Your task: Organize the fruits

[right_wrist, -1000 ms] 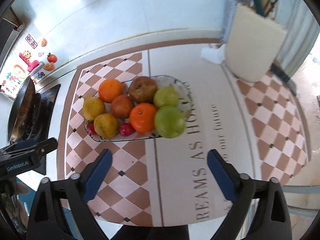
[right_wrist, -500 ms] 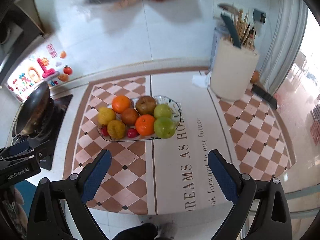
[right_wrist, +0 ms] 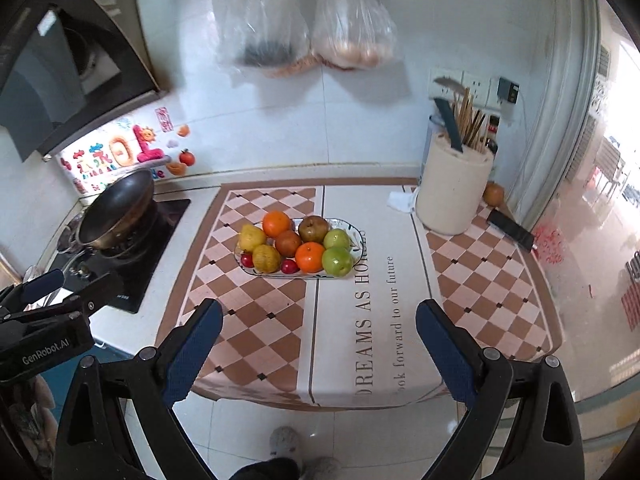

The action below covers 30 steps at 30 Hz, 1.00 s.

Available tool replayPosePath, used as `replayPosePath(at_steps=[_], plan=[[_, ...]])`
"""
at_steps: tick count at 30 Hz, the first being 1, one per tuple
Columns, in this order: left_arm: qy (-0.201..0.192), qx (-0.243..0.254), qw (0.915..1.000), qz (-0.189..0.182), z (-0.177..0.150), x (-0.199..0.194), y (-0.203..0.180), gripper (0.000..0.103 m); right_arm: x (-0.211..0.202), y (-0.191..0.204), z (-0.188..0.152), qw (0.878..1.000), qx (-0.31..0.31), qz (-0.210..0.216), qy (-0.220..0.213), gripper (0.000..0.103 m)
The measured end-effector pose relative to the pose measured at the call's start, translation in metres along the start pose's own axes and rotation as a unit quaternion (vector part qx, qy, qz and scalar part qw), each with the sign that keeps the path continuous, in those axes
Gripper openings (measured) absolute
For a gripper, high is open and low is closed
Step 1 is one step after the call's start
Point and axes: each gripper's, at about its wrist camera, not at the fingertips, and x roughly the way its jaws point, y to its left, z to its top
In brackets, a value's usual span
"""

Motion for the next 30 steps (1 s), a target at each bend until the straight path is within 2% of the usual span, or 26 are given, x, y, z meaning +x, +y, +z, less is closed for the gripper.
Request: replayPosePath(at_steps=[11,15,17,24,30], plan=[[-0.016,0.009,0.9997,-0.017,-0.025,-0.058,0.004,0.098,-0.061,0.009,-0.023,1.000,0.003,0.007,-0.021,0.100],[-0.041,0.013,0.9991,-0.004,-0.028,-0.073,0.007,0.100,-0.076,0.015,-0.025,0.999,-0.003,0.001,-0.035,0.100],[-0.042,0.011,0.9990,-0.005,-0.028,-0.076,0.009,0.103,-0.084,0.018,-0.026,0.999,-0.004,-0.002,-0.043,0.100],[-0.047,-0.002,0.9988,-0.012,-0.029,-0.079,0.016,0.103,-0.093,0.019,-0.027,0.999,0.000,-0.001,-0.049,0.101],[-0.036,0.002,0.9992,-0.014,-0.027,-0.069,0.012,0.103,-0.082,0.012,-0.023,0.999,0.011,0.001,-0.041,0.101]])
